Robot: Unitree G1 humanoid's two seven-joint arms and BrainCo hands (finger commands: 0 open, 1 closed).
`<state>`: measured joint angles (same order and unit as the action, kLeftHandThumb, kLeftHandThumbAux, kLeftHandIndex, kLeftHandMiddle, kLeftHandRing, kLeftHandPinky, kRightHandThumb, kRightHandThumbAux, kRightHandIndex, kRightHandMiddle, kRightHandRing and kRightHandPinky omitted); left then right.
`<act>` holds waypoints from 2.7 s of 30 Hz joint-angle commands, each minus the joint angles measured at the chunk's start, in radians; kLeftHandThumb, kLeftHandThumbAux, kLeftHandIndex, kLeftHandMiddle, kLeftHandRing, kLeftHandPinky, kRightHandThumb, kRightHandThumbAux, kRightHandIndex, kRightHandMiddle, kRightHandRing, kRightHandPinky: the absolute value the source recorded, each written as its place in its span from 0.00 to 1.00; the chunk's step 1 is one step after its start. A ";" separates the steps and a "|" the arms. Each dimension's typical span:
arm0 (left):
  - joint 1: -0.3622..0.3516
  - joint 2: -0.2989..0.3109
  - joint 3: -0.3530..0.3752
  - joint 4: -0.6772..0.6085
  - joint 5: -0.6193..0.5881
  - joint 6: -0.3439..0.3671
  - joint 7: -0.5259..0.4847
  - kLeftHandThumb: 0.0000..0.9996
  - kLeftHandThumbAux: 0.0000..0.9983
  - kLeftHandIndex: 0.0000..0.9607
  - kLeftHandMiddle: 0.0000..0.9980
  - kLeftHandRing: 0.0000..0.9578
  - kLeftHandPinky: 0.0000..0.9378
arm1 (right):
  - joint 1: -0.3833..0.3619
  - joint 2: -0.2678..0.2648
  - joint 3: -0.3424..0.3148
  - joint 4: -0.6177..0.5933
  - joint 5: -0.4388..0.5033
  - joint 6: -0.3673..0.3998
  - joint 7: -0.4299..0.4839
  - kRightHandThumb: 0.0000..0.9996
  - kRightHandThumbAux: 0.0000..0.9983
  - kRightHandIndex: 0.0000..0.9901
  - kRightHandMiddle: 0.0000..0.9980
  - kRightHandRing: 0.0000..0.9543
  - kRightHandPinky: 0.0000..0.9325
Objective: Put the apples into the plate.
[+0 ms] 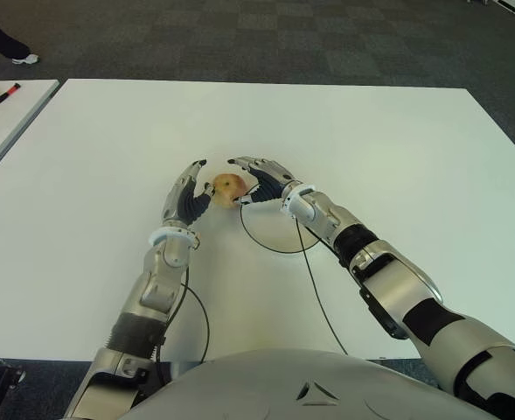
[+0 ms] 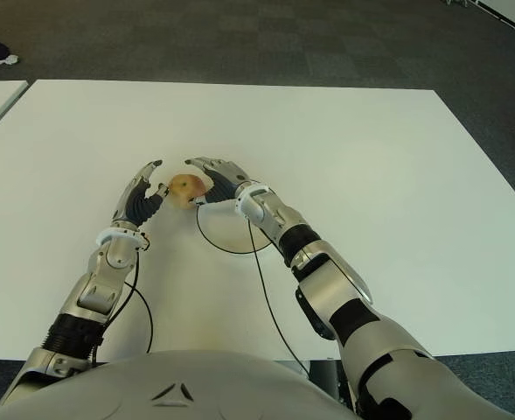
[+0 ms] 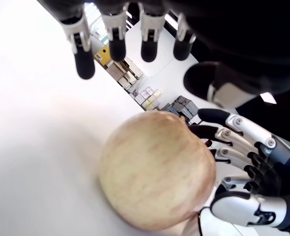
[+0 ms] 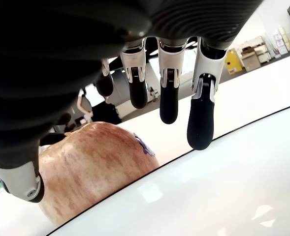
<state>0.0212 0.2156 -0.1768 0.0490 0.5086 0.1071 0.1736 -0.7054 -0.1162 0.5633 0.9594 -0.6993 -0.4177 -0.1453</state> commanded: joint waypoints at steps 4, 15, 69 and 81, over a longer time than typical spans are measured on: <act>0.006 -0.004 -0.005 -0.003 -0.017 -0.002 -0.021 0.77 0.39 0.00 0.04 0.11 0.24 | -0.003 -0.006 -0.006 0.006 0.010 0.007 0.009 0.48 0.56 0.02 0.15 0.22 0.32; -0.014 -0.021 -0.005 0.042 -0.073 -0.026 -0.046 0.77 0.37 0.00 0.04 0.10 0.21 | 0.016 -0.005 -0.031 -0.024 0.051 0.017 0.057 0.49 0.56 0.02 0.19 0.27 0.38; -0.022 -0.319 0.186 0.210 -0.466 -0.274 0.017 0.41 0.62 0.04 0.15 0.22 0.33 | 0.129 0.013 -0.125 -0.229 0.190 0.264 0.260 0.34 0.57 0.01 0.15 0.23 0.34; -0.031 -0.329 0.189 0.242 -0.477 -0.326 0.055 0.35 0.58 0.06 0.17 0.26 0.38 | 0.134 0.037 -0.161 -0.239 0.253 0.334 0.313 0.36 0.58 0.00 0.14 0.25 0.38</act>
<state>-0.0092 -0.0650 0.0087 0.2679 0.0409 -0.2100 0.2103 -0.5901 -0.0846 0.4143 0.7278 -0.4683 -0.1165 0.1482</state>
